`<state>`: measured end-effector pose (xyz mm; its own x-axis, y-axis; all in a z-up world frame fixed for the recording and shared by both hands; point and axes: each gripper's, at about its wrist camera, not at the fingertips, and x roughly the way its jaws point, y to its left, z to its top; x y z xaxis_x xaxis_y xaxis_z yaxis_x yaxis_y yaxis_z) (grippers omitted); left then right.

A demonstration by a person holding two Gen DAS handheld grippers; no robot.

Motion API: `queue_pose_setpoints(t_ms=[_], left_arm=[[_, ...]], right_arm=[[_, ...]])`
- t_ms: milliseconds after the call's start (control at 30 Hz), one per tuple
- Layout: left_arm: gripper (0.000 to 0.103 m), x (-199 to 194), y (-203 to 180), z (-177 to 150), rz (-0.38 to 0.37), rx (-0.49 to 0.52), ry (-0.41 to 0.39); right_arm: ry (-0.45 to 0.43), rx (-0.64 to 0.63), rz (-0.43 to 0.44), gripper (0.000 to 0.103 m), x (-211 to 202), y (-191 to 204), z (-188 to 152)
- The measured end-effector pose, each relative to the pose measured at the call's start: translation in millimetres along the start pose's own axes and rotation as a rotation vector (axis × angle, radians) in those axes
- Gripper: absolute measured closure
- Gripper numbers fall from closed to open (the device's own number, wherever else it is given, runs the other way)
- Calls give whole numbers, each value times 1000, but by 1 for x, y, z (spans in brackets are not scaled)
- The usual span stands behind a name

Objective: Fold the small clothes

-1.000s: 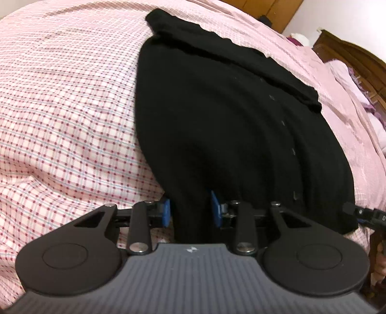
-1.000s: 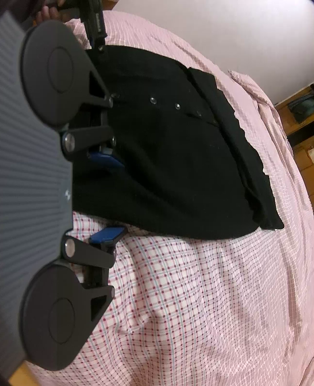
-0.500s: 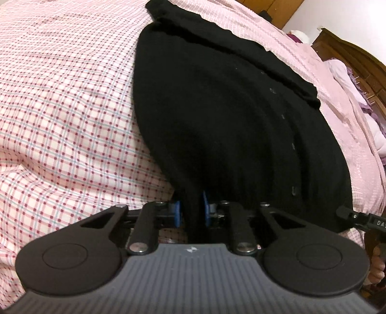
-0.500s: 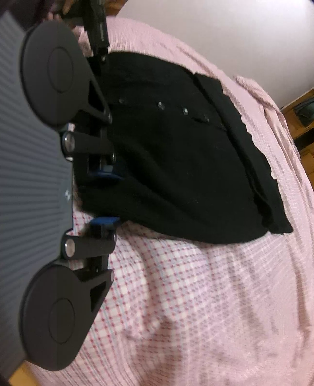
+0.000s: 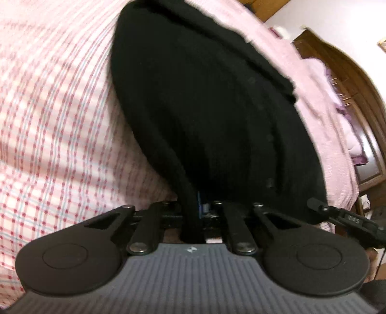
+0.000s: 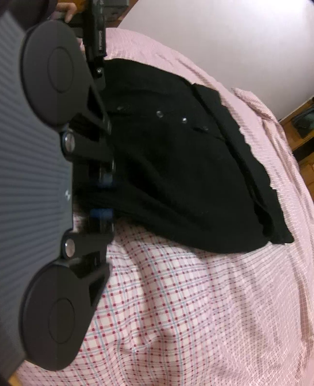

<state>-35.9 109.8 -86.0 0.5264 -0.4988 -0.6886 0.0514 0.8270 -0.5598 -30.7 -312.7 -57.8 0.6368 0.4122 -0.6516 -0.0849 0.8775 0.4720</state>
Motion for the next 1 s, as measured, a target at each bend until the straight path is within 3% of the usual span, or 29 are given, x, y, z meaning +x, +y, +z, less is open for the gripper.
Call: queue_pose_setpoints(t_ms=[133, 333, 533, 733, 1000], left_arm=[[94, -22, -14, 7, -52, 30, -94], [95, -45, -31, 22, -81, 50, -225], [95, -52, -49, 62, -98, 42, -340], [95, -43, -73, 114, -19, 63, -432], [95, -28, -83, 178, 91, 63, -523]], right_arm=[[-71, 86, 84, 93, -13, -5, 8], [-185, 116, 164, 93, -29, 5, 28], [-294, 111, 191, 93, -31, 18, 66], [-398, 108, 188, 93, -18, 27, 115], [-465, 107, 168, 93, 16, 31, 171]])
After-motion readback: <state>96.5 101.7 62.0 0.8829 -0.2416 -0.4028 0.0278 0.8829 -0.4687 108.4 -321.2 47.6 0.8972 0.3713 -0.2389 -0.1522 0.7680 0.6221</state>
